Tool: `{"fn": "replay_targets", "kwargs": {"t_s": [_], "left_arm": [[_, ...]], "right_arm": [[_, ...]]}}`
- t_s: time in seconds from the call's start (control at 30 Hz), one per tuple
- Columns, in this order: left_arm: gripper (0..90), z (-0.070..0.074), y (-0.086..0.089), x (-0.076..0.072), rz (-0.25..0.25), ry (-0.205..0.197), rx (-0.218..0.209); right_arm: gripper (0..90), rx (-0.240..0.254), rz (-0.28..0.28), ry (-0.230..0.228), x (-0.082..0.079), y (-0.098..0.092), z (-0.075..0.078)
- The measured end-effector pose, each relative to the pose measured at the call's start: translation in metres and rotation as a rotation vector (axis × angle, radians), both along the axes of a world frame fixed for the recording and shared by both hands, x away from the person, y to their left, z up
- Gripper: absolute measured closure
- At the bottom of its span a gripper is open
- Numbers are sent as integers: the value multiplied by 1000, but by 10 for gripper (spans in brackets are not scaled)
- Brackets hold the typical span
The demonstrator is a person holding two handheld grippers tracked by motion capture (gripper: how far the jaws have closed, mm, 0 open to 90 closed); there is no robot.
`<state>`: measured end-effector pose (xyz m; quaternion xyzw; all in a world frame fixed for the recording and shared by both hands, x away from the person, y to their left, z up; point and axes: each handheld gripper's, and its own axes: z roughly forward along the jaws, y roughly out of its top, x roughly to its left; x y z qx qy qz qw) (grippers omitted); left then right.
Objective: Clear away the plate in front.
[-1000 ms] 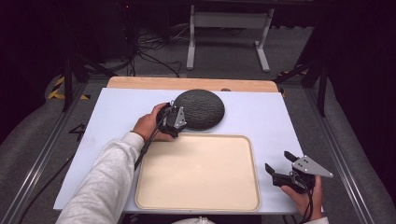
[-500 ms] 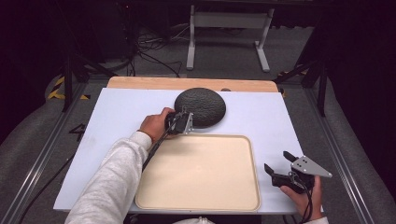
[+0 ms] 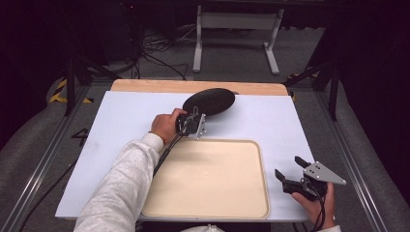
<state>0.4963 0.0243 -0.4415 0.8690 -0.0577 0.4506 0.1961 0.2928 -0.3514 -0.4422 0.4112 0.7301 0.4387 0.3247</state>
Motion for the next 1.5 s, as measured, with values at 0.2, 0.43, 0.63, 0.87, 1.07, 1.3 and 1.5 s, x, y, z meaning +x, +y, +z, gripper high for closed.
{"fn": "replay_targets", "kwargs": {"t_s": [0.2,0.43,0.63,0.87,1.07,1.3,1.5], "left_arm": [[876,1,-5,-10,9,-27,23],[877,18,6,-30,11,-97,7],[878,34,18,-63,-2,-148,-3],[877,47,35,-108,-35,-165,-55],[875,56,48,-156,-92,-192,-74],[874,59,51,-187,-136,-198,-94],[873,59,48,-202,-167,-195,-88]], "right_arm": [[135,6,-6,7,1,-3,-1],[137,-1,-4,7,0,-1,0],[138,-3,-1,5,1,0,0],[139,-7,-4,4,1,0,1],[141,-12,-9,7,1,1,2],[141,-15,-12,5,2,2,3],[140,-18,-14,4,2,2,3]]}}
